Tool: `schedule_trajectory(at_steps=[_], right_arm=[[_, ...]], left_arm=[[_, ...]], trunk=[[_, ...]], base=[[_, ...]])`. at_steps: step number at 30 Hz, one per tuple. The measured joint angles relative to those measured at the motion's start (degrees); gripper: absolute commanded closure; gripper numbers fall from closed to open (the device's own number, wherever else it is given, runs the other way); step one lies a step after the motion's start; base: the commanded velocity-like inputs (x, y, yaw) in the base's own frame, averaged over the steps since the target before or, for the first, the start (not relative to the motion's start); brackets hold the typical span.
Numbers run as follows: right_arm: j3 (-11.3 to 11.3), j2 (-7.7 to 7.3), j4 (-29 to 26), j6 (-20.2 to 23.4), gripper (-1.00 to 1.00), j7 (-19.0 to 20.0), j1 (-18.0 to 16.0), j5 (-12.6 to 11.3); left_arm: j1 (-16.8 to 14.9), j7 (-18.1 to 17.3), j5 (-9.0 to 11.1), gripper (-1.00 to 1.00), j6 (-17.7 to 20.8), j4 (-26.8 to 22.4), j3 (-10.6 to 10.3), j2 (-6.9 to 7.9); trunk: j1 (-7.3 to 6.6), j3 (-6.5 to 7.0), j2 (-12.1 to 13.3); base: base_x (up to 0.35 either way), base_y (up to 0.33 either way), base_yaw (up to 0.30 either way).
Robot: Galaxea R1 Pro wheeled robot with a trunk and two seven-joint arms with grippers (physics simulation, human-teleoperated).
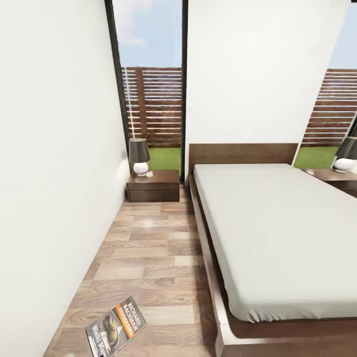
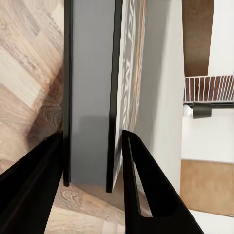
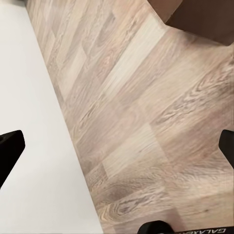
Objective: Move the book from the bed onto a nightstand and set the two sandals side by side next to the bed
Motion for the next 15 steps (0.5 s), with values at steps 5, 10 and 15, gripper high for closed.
schedule_trajectory(at_steps=[5,10,15], right_arm=[[0.0,0.02,0.0,0.1,-1.00,0.0,0.0,0.0],[0.0,0.07,0.0,0.2,-1.00,0.0,0.0,0.0],[0.0,0.08,0.0,0.3,-1.00,-0.7,0.0,0.1]], left_arm=[[0.0,0.0,0.0,1.00,0.0,0.0,0.0,0.00],[0.0,0.0,0.0,1.00,0.0,0.0,0.0,-0.03],[0.0,0.0,0.0,1.00,0.0,0.0,-0.1,-0.06]], trunk=[[0.00,0.00,0.0],[0.00,0.00,0.0],[0.00,0.00,0.0]], base=[[0.102,0.217,0.000],[0.100,0.216,0.000],[0.100,0.185,0.000]])
